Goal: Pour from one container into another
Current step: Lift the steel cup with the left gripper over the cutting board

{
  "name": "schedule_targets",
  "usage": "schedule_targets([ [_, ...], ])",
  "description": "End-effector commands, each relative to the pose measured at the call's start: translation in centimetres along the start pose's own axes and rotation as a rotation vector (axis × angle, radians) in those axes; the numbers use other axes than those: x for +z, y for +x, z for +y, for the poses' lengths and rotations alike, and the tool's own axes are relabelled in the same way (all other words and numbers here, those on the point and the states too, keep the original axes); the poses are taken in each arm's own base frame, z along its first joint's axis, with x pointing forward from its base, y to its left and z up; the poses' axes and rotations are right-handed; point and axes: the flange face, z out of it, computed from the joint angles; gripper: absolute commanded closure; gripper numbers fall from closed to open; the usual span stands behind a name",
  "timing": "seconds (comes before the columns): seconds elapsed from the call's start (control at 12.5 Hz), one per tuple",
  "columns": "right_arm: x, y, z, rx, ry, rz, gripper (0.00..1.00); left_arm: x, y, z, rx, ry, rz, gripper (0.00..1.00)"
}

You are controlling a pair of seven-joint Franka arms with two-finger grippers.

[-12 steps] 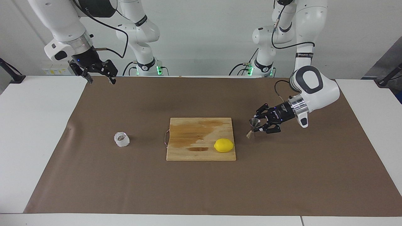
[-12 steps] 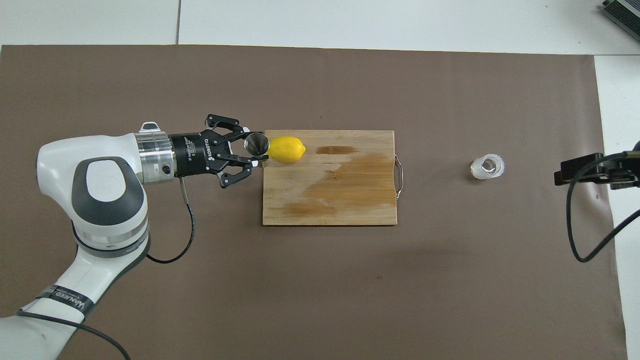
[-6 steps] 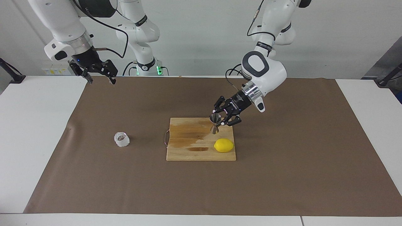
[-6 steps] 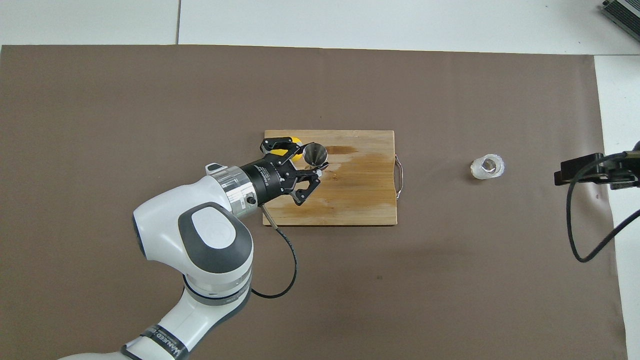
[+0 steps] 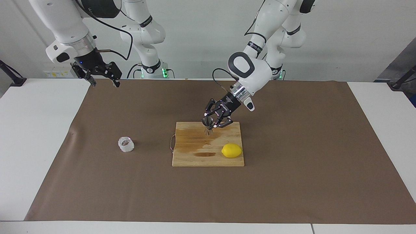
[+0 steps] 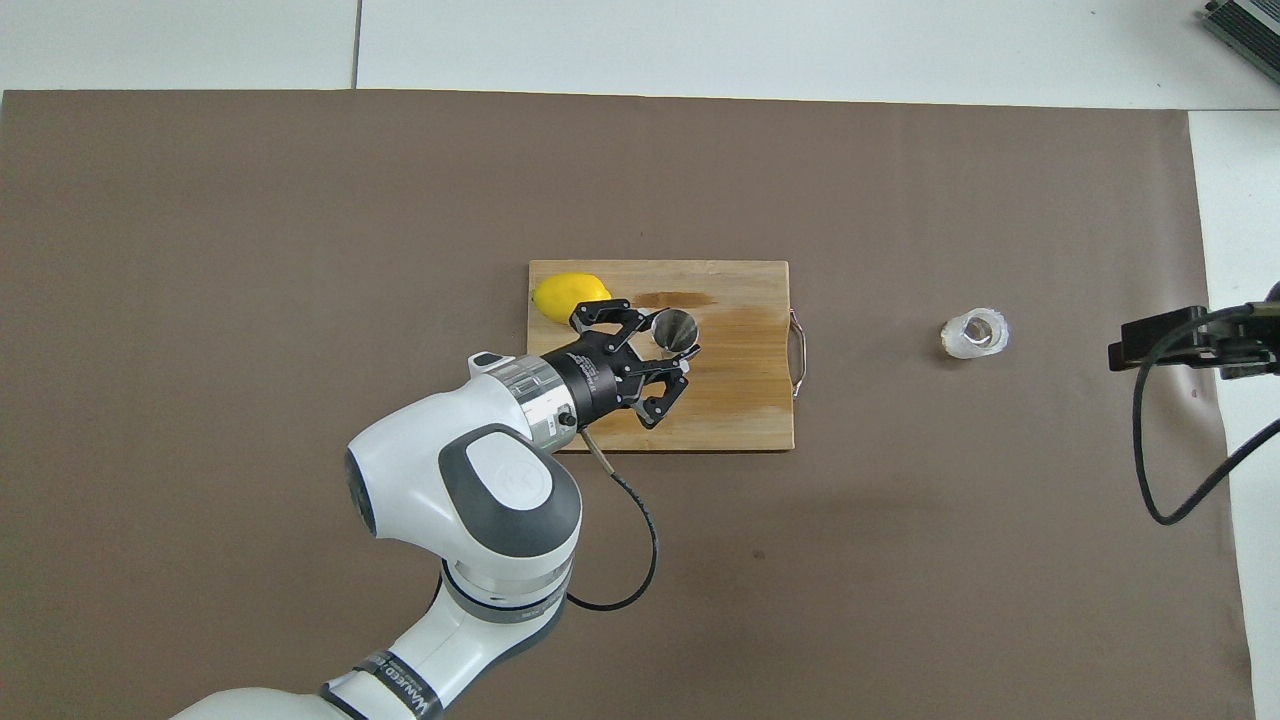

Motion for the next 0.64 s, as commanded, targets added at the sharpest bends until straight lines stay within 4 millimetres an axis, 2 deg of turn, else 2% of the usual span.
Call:
schedule_targets([
  [0.0,-0.1,-0.5,0.2,0.014,-0.005,-0.007,0.00,3.4,-1.0,-0.1,-0.022,-0.020,-0.012,1.00],
  [0.4,-0.1,-0.5,0.2,0.015,-0.005,-0.007,0.00,5.8,-1.9,0.5,0.018,-0.026,-0.020,1.00],
  [0.56,0.0,-0.5,0.2,0.014,-0.006,-0.008,0.00,6.5,-1.5,0.6,0.015,-0.034,-0.011,1.00],
])
